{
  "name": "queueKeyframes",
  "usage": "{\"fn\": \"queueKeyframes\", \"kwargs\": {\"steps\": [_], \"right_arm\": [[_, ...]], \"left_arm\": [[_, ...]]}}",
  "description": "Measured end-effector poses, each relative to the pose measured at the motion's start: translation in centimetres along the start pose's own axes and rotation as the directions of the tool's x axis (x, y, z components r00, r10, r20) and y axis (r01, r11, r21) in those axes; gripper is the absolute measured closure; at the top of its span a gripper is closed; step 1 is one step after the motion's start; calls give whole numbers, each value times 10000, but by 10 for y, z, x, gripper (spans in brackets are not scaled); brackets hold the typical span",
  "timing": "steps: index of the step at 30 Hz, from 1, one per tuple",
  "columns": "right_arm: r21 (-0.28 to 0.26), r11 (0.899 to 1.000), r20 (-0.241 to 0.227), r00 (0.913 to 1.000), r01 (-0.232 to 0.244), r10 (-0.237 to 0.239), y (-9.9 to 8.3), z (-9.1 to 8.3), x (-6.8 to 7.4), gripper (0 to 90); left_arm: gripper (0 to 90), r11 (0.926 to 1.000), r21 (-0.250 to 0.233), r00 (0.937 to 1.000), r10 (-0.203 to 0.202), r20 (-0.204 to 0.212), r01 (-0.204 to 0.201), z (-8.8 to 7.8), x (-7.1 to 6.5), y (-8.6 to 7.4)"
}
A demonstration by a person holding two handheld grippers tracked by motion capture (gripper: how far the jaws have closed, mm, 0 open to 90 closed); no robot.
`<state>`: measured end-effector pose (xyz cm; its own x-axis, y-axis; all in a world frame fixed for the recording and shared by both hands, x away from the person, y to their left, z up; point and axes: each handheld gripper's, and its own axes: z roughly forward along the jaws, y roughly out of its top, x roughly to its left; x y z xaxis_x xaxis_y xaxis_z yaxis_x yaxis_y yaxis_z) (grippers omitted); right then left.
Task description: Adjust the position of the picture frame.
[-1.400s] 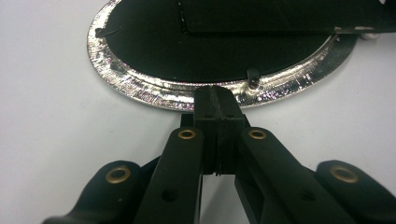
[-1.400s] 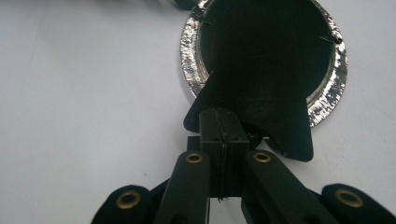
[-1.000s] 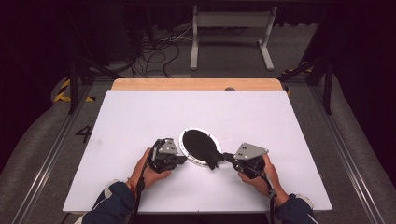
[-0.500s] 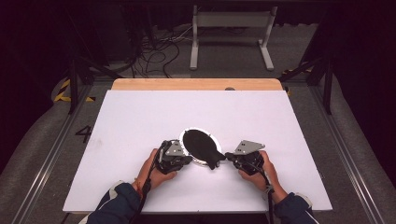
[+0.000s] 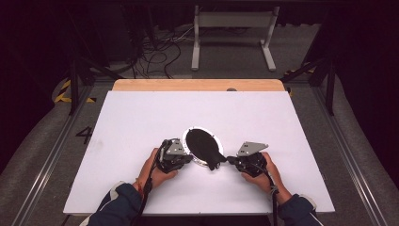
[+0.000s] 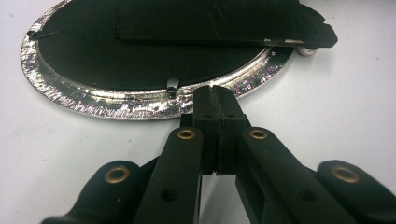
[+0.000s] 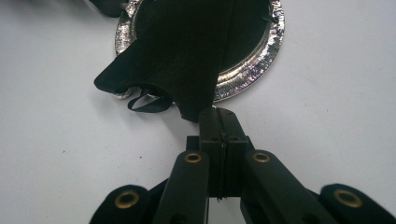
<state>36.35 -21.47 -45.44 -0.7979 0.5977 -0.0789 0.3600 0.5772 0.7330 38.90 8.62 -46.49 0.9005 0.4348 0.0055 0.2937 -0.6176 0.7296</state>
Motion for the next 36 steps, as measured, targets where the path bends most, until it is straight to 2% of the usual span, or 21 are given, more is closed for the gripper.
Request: {"fn": "queueKeyframes", "kwargs": {"steps": [4,6,10,15,18,20,21,29,33,36], "right_arm": [[49,9998,250,9995,178,-179,1,1,2,900],[54,9995,517,9982,307,-309,4,2,3,900],[95,9995,679,9973,290,-296,7,8,3,900],[49,10000,183,9998,-54,53,3,8,-2,900],[22,10000,69,9999,-90,89,3,8,-1,900],[21,10000,-18,10000,-82,82,2,7,1,900],[14,10000,-66,9999,-81,81,2,7,2,900],[-14,10000,-348,9994,86,-86,-1,3,13,900],[-13,9999,-364,9992,168,-169,-2,2,19,900],[-1,9997,-334,9992,232,-232,-2,2,23,900]], "left_arm": [[894,10000,3,10000,62,18,-62,0,1,0],[894,10000,-2,10000,73,22,-73,0,1,0],[895,10000,19,9999,91,44,-91,0,1,0],[897,10000,-3,9999,87,58,-87,1,3,1],[897,10000,-10,10000,43,62,-43,1,5,1],[896,10000,-10,10000,-16,-42,16,2,6,2],[894,10000,-9,10000,47,-28,-47,2,7,2],[898,9996,-109,9997,-251,37,252,9,17,8],[897,10000,-21,9997,-91,-235,91,11,17,11],[898,9997,-71,9995,-236,-186,234,12,19,12]]}}
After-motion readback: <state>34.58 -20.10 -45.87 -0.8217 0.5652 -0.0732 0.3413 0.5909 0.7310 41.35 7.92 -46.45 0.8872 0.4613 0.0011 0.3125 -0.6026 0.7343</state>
